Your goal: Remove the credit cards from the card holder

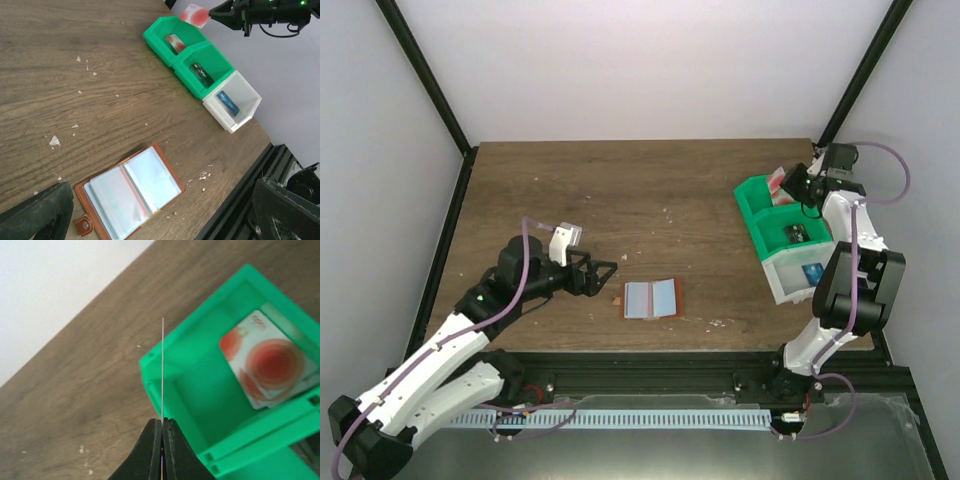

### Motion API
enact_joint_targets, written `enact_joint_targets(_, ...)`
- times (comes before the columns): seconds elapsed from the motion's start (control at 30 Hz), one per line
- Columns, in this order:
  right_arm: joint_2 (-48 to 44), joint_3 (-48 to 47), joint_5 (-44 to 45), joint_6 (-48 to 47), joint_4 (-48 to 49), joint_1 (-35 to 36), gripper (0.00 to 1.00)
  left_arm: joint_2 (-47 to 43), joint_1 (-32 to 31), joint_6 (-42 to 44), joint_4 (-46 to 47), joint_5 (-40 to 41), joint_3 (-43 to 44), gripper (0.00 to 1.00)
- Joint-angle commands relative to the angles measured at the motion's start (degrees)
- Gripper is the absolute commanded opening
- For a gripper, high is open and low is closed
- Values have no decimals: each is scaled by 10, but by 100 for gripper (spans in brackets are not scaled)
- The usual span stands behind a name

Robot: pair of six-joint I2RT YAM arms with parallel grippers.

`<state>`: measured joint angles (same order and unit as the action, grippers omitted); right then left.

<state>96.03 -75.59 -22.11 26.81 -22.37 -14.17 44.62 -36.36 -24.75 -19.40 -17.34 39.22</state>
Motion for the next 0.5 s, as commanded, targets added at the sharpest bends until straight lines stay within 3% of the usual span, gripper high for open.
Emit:
enact_joint_targets(0.0, 5, -25, 38, -39, -37, -17, 0, -10, 1, 15, -4, -10, -6, 100)
enact_joint_targets(0.47, 88, -63, 38, -53, -19, -42, 0, -17, 1, 12, -6, 3, -8, 100)
